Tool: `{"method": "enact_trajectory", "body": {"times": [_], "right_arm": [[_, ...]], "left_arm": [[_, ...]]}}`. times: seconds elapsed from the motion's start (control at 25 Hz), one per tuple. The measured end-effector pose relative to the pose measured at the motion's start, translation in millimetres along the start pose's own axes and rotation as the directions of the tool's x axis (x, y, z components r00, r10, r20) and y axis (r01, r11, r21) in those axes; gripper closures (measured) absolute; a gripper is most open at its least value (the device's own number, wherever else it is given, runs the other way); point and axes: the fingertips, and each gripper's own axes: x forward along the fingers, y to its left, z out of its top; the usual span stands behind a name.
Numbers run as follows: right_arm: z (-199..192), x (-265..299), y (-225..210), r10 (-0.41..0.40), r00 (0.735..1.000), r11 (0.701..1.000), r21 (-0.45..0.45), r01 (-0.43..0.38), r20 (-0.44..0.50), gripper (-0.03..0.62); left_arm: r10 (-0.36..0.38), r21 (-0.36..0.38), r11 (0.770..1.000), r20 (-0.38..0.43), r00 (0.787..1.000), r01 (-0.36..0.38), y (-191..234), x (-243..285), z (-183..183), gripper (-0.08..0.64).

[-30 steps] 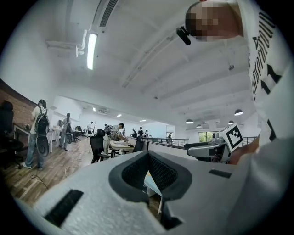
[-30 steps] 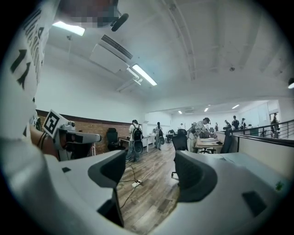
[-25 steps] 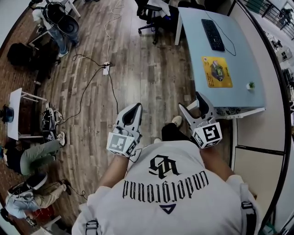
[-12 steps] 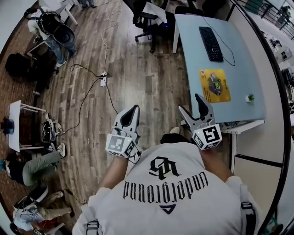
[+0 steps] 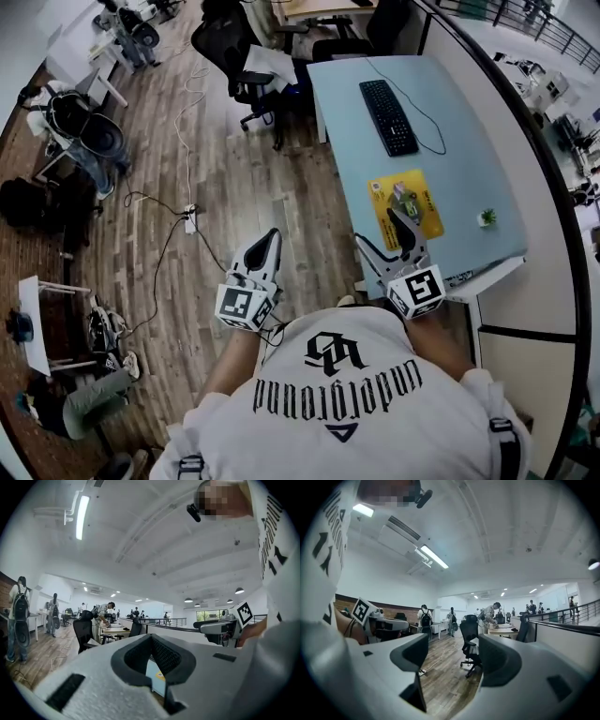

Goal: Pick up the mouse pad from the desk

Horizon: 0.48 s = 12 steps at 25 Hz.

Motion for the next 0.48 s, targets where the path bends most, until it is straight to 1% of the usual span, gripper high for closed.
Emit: {"method": "enact_trajectory", "body": {"times": [0.12,0.24,0.36,0.48], "right_arm": [[-1,-8,-33,-0.035,0.999,0.999,0.012,0.035,-0.004,0.255],[-8,-24,-59,-0.089,0.996,0.994,0.059,0.090,-0.015,0.255],[-17,-44,-78,-0.148,0.989,0.985,0.083,0.150,-0.024,0.255],[-22,-59,-98,-0.203,0.978,0.973,0.108,0.206,-0.036,0.258]], "left_arm": [[-0.056,0.008,0.998,-0.005,0.998,0.056,-14,39,4,0.552],[-0.125,0.010,0.992,-0.018,0.992,0.125,-35,73,2,0.552],[-0.202,0.012,0.979,-0.042,0.979,0.202,-57,103,-7,0.552],[-0.276,0.006,0.961,-0.059,0.959,0.276,-76,130,-12,0.552]]}}
